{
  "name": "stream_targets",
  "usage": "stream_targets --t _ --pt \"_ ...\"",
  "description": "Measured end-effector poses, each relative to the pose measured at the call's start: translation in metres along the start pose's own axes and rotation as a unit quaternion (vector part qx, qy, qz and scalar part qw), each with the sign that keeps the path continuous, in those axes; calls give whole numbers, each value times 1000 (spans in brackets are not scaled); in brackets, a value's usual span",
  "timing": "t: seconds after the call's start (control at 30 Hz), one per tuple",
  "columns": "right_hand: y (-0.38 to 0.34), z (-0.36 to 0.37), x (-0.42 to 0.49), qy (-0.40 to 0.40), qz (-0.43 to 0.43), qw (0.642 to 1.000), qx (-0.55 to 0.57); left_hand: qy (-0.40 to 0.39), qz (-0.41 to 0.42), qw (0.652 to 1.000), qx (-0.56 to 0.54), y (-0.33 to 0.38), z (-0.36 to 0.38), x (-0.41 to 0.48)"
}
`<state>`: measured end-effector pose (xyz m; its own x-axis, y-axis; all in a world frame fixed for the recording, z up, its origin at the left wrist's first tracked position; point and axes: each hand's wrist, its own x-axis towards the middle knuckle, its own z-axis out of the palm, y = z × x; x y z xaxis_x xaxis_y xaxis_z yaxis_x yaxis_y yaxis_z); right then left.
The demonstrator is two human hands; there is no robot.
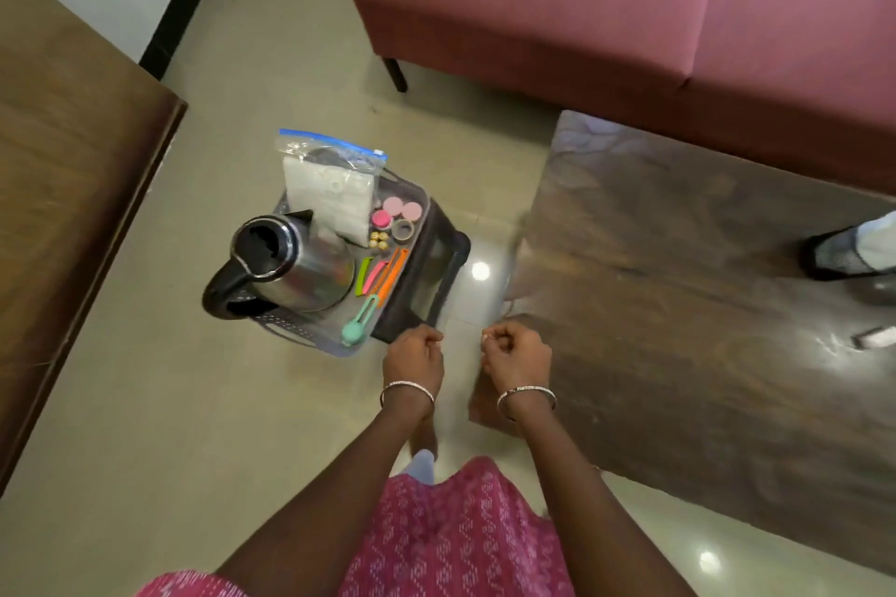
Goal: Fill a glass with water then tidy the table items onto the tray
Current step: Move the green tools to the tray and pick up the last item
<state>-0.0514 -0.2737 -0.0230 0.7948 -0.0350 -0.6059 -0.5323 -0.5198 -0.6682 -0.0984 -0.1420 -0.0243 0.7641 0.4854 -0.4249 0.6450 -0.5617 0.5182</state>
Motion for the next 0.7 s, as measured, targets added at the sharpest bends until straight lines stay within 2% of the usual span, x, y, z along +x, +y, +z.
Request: stream_targets --t 0.3,0.43,0.7 --pt "76 -179 13 29 20 999 -2 -52 38 998 7 144 106 -71" --pt "110 -268 21 71 35 997 -9 -62 51 996 -37 210 160 -96" --pt "176 -409 30 157 78 983 47 -116 80 989 -47 309 237 -141"
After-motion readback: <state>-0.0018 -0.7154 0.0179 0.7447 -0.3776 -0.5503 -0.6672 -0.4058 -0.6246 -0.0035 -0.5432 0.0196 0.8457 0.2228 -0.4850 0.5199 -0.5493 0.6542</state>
